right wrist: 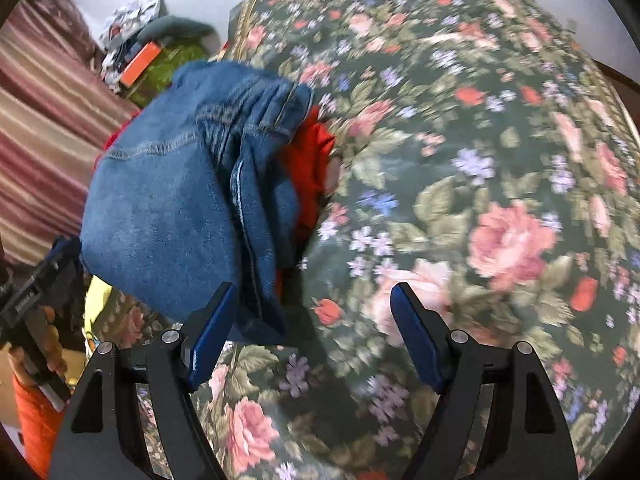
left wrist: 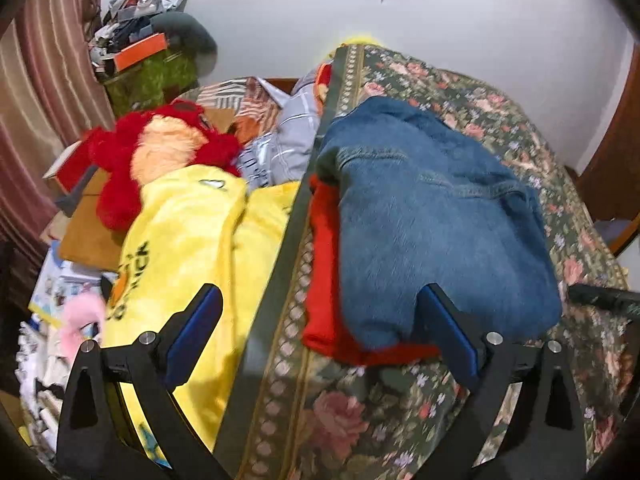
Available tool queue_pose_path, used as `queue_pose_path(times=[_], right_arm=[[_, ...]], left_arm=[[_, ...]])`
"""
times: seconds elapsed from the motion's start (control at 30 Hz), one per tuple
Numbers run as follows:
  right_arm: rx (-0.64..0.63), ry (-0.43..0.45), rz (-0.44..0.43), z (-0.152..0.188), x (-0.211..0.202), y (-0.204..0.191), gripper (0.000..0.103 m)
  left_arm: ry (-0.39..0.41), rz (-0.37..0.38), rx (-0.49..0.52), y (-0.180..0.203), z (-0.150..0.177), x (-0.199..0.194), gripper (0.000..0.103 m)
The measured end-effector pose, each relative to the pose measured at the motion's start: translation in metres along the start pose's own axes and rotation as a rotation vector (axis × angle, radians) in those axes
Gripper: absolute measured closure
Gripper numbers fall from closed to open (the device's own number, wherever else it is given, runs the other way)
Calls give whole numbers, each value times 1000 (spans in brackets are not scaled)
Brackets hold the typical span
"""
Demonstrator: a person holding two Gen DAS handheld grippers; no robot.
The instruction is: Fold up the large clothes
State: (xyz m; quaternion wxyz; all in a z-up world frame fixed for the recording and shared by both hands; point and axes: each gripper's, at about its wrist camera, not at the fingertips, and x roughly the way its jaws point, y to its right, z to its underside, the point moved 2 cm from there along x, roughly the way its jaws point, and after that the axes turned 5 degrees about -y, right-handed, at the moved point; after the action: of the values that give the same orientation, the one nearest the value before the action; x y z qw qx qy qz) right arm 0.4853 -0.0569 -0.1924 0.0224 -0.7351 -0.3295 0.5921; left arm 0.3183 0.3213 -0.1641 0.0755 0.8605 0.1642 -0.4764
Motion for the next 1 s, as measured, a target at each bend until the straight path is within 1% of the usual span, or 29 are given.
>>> queue_pose_path(times=[0.13,0.2,0.27,0.37,0.47,0.53,0.6,0.67,0.77,0.9,1.0], right_arm=[[-3,59,-35,1,-37,-10,28],[-16,100,-63,2,-58,-21,28],[-37,146,-83,6,-79,-34,28],[-93,237,-112,15,-118,-60,28],[-152,332,-126,24,-151,-82,28],[-197,405,-124,34,-176,-98,28],[-249,484,-112,47,-201,-114,28],[-299,566,-116,63,-227,-129,28],[-341,662,-130,84,-255,-144,28],[-348,757,-126,110,-280,-154,27],[-362,808,-94,129,-290,-162,27]], left_arm=[[11,-70,67,12,8,-18,4],[34,-78,97,20,12,-35,4],[73,-67,116,30,14,-57,4],[158,-34,124,43,14,-98,4],[261,21,117,53,15,-146,4],[338,57,118,60,18,-181,4],[417,74,122,66,23,-213,4],[489,83,124,71,31,-241,4],[601,105,110,77,49,-282,4],[726,107,109,84,75,-321,4],[786,96,112,90,93,-340,4]])
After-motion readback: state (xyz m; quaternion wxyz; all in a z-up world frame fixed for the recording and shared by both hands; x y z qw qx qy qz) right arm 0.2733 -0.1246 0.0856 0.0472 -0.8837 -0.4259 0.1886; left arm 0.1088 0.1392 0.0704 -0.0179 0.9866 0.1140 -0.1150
